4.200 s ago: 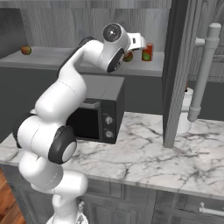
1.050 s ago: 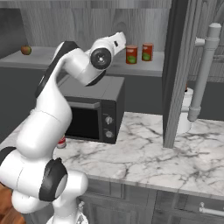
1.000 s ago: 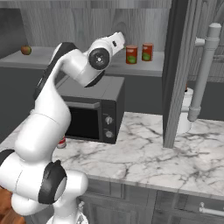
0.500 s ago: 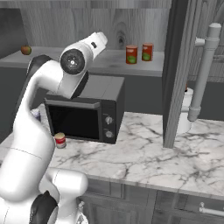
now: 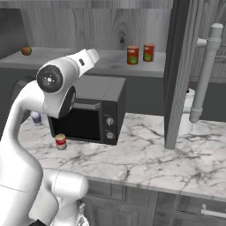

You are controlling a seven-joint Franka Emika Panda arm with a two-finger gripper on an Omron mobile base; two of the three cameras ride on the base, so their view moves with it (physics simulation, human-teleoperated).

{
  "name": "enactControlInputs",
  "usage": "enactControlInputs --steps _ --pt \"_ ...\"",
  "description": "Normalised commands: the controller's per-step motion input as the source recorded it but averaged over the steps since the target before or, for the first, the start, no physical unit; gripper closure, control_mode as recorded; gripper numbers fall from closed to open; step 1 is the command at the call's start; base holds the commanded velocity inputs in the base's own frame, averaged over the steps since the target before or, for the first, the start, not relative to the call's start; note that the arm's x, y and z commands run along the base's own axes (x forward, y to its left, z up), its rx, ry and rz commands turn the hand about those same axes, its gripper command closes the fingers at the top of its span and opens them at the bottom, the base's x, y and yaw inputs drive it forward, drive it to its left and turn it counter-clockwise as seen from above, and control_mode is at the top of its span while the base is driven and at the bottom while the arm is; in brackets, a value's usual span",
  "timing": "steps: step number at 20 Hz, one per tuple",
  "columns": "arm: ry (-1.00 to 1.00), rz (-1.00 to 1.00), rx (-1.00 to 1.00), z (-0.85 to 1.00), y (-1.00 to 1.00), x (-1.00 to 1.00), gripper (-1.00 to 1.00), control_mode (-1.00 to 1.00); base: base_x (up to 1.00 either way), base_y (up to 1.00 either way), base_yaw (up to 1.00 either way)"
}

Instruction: Pick the cans from the counter and place them in their designated side in the cabinet.

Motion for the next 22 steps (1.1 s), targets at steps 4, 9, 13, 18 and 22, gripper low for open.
enactControlInputs --steps 4,9,13,18,22 --pt "0.21 -0.05 0.07 -0.05 0.13 -0.39 -1.0 -1.0 0.0 0.0 0.0" --pt "0.15 0.02 -0.03 -0.09 0.04 -0.43 -1.0 -1.0 0.0 0.0 0.0" --pt "0.04 0.01 0.0 -0.19 0.15 -0.44 -1.0 -1.0 0.0 0.0 0.0" --pt "0.12 -0.03 0.03 -0.15 0.28 -0.26 -1.0 -1.0 0.0 0.0 0.0" --pt "0.14 -0.06 0.0 -0.12 0.23 -0.3 -1.0 -1.0 0.0 0.0 0.0"
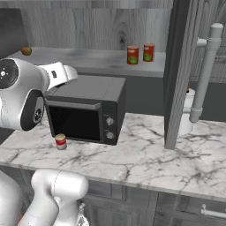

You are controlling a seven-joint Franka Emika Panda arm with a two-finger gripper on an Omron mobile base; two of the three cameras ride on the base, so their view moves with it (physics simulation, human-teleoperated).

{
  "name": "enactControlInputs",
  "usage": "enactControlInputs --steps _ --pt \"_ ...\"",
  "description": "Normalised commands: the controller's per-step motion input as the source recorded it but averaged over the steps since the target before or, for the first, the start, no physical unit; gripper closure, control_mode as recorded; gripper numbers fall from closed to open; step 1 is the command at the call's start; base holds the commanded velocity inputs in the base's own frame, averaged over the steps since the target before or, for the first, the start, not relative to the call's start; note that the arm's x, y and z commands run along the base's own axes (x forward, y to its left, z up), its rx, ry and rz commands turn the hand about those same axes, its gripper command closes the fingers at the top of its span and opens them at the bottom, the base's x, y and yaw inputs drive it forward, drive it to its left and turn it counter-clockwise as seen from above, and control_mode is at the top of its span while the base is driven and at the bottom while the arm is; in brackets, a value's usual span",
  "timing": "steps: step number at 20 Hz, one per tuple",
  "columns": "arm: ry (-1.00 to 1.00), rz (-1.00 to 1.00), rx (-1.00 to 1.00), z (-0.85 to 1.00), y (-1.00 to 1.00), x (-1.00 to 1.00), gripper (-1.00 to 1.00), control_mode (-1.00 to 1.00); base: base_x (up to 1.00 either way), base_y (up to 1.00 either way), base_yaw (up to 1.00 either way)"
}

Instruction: Pick the cans from the counter and place them in their designated side in the cabinet.

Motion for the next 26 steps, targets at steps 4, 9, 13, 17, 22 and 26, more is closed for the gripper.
enactControlInputs --steps 4,9,13,17,22,26 --pt "0.23 -0.03 0.0 -0.11 0.15 -0.33 -1.0 -1.0 0.0 0.0 0.0" --pt "0.23 -0.01 0.02 -0.14 0.16 -0.29 -1.0 -1.0 0.0 0.0 0.0" --pt "0.17 0.0 0.09 -0.15 0.18 -0.24 -1.0 -1.0 0.0 0.0 0.0" --pt "0.05 0.01 0.06 -0.29 0.25 -0.14 -1.0 -1.0 0.0 0.0 0.0" --pt "0.0 0.01 0.03 -0.28 0.29 -0.1 -1.0 -1.0 0.0 0.0 0.0" --pt "0.0 0.0 0.02 -0.21 0.25 -0.05 -1.0 -1.0 0.0 0.0 0.0"
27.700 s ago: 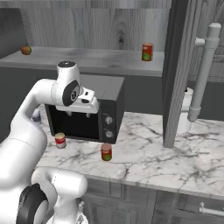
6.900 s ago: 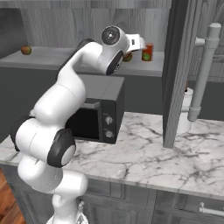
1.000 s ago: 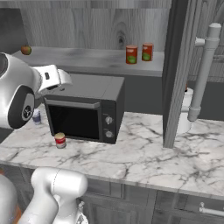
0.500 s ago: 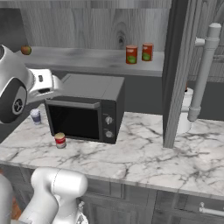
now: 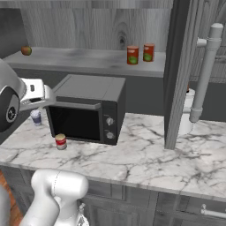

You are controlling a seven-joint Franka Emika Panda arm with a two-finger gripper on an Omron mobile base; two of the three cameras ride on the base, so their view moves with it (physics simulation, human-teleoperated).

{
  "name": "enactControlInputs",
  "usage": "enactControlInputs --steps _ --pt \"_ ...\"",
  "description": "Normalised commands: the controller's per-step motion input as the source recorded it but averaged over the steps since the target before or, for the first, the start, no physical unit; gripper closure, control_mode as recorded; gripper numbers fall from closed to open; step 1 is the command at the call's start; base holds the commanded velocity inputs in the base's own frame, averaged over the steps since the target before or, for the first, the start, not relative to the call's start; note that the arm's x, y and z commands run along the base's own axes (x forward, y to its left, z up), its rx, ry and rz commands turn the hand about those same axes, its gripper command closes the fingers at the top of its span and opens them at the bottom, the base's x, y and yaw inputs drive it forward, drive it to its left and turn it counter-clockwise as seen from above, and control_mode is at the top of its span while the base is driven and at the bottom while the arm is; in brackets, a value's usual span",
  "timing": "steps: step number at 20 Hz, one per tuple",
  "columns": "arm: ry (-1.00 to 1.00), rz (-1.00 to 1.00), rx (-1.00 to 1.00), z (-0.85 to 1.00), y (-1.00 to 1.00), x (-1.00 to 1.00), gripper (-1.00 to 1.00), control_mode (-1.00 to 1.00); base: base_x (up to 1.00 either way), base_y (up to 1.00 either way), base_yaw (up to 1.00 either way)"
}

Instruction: Pick the cans from the counter and place them in their designated side in the cabinet.

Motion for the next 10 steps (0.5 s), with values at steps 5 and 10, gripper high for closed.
enactControlInputs --steps 5,10 --pt "-0.02 0.0 0.01 -0.15 0.13 0.01 -1.0 -1.0 0.0 0.0 0.0" --pt "-0.01 0.0 0.01 -0.12 0.05 0.08 -1.0 -1.0 0.0 0.0 0.0"
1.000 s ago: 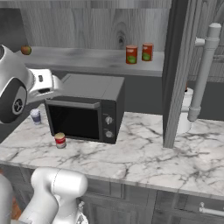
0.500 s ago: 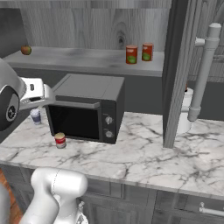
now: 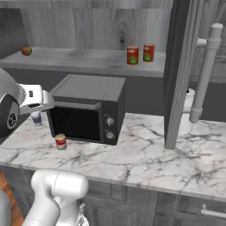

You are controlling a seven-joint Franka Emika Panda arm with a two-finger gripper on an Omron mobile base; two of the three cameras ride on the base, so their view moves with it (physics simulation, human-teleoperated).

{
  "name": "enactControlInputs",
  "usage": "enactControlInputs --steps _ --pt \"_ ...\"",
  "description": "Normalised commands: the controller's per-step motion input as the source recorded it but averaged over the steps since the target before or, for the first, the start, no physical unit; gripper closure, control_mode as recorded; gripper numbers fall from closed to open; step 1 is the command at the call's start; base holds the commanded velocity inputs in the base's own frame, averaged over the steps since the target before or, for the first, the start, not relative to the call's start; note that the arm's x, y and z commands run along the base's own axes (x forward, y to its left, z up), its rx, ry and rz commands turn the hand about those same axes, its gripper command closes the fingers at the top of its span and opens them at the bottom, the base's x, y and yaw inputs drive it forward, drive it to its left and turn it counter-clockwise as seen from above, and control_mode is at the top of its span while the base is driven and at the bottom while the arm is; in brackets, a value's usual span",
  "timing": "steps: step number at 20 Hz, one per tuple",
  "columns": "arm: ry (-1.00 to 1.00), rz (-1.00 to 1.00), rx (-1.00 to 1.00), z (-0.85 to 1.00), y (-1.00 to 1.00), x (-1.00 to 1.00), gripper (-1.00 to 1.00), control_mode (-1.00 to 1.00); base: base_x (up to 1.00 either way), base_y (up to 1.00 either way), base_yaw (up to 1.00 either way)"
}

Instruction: Pick the cans from the counter and place them in their designated side in the cabinet.

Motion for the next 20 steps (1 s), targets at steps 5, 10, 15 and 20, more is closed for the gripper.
enactControlInputs --steps 5,10,15,20 --pt "0.0 0.0 0.03 -0.18 0.09 0.04 -1.0 -1.0 0.0 0.0 0.0" --pt "0.0 0.0 0.02 -0.18 0.1 0.0 -1.0 -1.0 0.0 0.0 0.0" --pt "0.0 -0.05 0.02 -0.24 0.09 0.0 -1.0 -1.0 0.0 0.0 0.0" --pt "0.0 -0.07 0.03 -0.24 0.08 0.0 -1.0 -1.0 0.0 0.0 0.0"
